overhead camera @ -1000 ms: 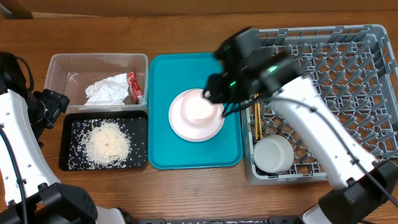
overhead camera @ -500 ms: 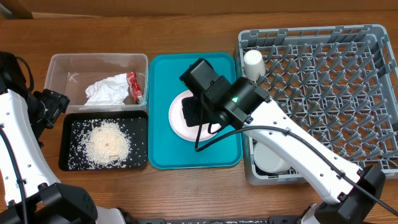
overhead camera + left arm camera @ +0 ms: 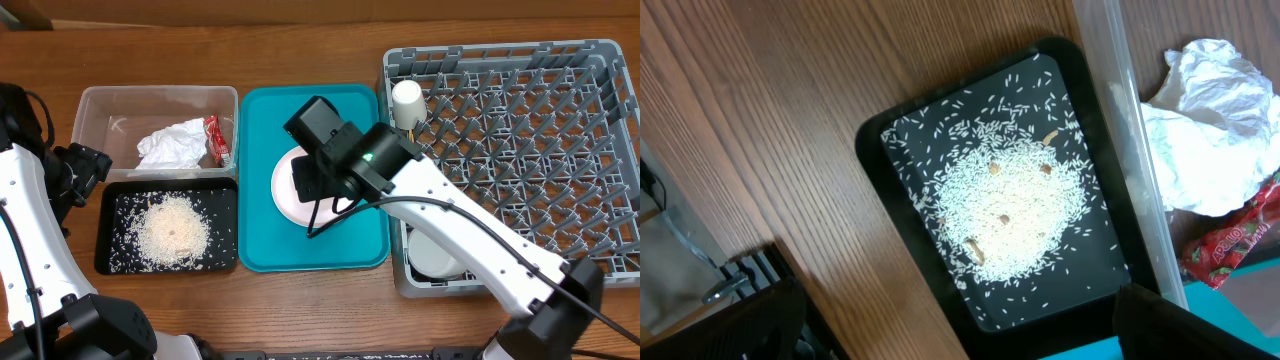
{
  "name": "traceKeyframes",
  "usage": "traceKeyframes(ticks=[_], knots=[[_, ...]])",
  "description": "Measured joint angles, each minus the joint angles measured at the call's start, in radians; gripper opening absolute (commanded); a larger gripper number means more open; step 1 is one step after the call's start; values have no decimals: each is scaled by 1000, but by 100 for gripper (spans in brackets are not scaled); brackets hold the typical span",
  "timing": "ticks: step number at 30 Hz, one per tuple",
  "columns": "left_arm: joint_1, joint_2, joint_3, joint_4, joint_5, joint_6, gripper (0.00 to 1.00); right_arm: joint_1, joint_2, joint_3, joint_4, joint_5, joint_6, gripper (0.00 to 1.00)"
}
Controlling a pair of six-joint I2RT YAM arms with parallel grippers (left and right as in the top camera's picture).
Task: Sort waste into correct bins and load items into the dishwasher
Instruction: 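Swing the right gripper back left over the pink bowl on the tray, then lower the right gripper and grasp the rim of the pink bowl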
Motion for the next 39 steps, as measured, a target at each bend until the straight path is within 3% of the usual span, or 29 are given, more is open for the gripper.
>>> traceKeyframes(ticks=[12,29,39], knots=[[0,0,0,0,0,0,100,0,34,-33,105,57,0,45],[0,0,0,0,0,0,100,1,47,-456,683,59,-43,45],[0,0,0,0,0,0,100,1,99,-491,718,61,-47,44]])
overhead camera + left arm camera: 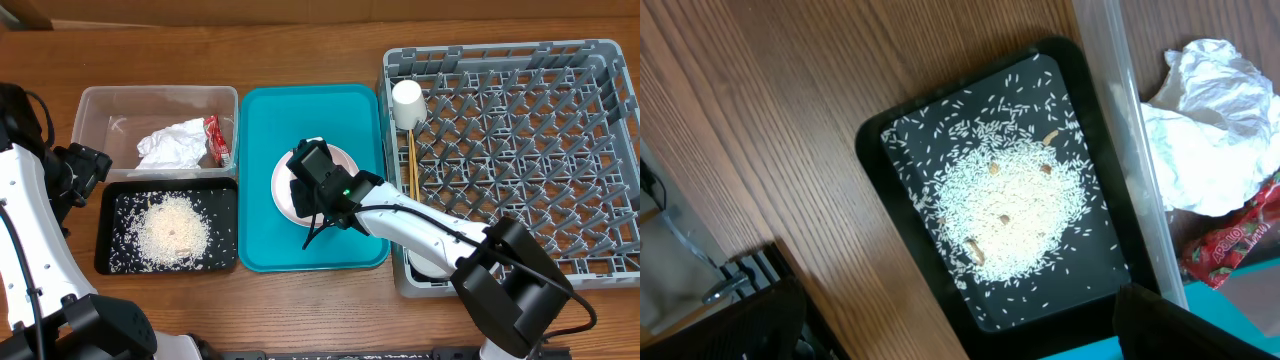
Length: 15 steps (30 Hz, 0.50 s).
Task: Sort waste into correct bins and load items into the dishwasher
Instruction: 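Lower the right gripper and grasp the rim of the pink bowl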
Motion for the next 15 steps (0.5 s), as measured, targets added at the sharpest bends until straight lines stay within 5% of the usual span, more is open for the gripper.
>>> traceKeyframes(ticks=[15], knots=[[0,0,0,0,0,0,100,0,0,0,-98,3,0,45]])
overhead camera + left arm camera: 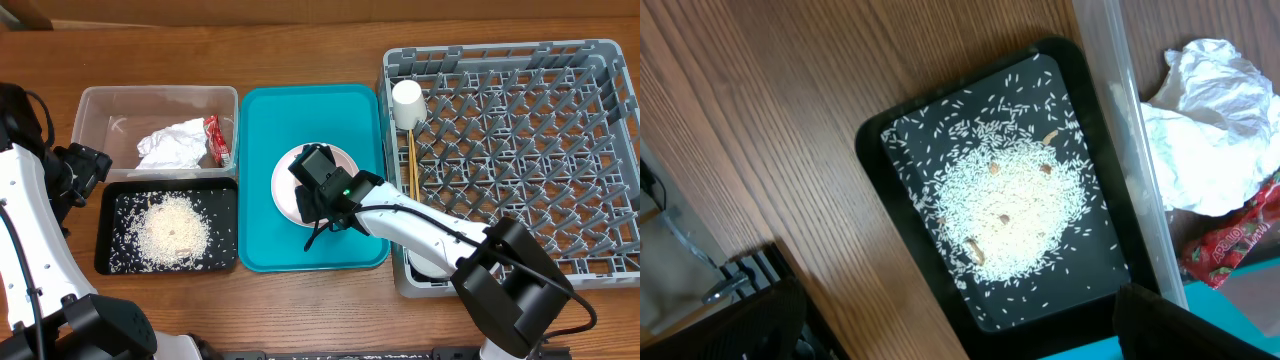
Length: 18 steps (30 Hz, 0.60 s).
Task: Sort waste into correct bins and load items into the dishwasher
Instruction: 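Lower the right gripper and grasp the rim of the pink bowl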
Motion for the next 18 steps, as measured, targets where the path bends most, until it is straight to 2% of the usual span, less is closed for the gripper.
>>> traceKeyframes(ticks=[8,18], knots=[[0,0,0,-1,0,0,100,0,0,32,-132,0,0,48],[0,0,0,0,0,0,100,0,0,60,-57,0,-3,53]])
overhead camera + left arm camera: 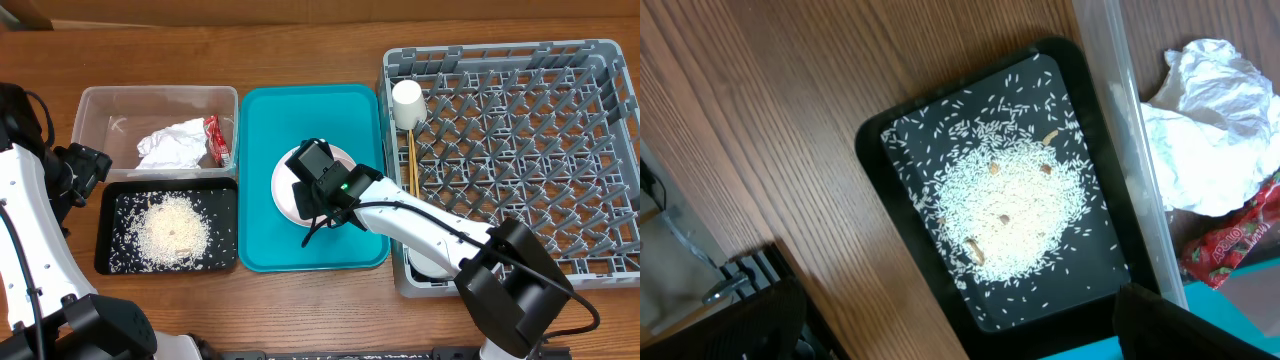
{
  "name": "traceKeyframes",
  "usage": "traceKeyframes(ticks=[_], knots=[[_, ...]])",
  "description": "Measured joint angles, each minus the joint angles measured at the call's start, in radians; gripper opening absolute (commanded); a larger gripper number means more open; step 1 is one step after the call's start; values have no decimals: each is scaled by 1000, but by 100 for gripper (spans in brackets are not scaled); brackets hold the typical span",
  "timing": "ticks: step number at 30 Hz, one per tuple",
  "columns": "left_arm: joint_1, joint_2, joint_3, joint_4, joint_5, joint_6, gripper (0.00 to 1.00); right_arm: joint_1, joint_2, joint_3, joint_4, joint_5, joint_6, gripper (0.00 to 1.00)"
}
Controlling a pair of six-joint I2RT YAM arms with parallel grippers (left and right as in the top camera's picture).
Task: Sort waste into correct bins and load items into the dishwasher
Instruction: 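Lower the right gripper and grasp the rim of the pink bowl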
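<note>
A white plate (288, 172) lies on the teal tray (262, 125). My right gripper (312, 190) is low over the plate's middle; its wrist hides the fingers, so its state does not show. A black tray of rice (1000, 215) sits beside the clear bin (160, 100), which holds crumpled paper (1205, 125) and a red wrapper (1230, 245). My left gripper (960, 335) hovers open over the black tray's near-left edge, with nothing between its fingers.
The grey dishwasher rack (520, 150) fills the right side. It holds a white cup (407, 100), chopsticks (412, 168) and a white dish (435, 258) at its near-left corner. My right arm stretches from the table's front edge across that corner.
My right gripper has shifted very slightly toward the far side of the plate. The plate, the bins and my left arm are where they were.
At first my right gripper was held above the plate on the teal tray. By the following moment it had come down onto the plate's middle, and it has stayed there with small shifts. My left gripper has stayed open over the rice tray throughout.
</note>
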Motion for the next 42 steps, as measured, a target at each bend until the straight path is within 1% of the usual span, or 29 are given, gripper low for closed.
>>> traceKeyframes(ticks=[4,16,21,23,27,34,36,38,42], knots=[[0,0,0,0,0,0,100,0,0,0,25,0,0,54],[0,0,0,0,0,0,100,0,0,0,30,0,0,56],[0,0,0,0,0,0,100,0,0,-6,87,1,-7,56],[0,0,0,0,0,0,100,0,0,-14,106,0,-19,54],[0,0,0,0,0,0,100,0,2,-27,104,0,-35,37],[0,0,0,0,0,0,100,0,44,-27,105,1,-43,35],[0,0,0,0,0,0,100,0,61,-27,98,1,-48,27],[0,0,0,0,0,0,100,0,72,-29,95,1,-49,15],[0,0,0,0,0,0,100,0,70,-28,104,19,-58,4]])
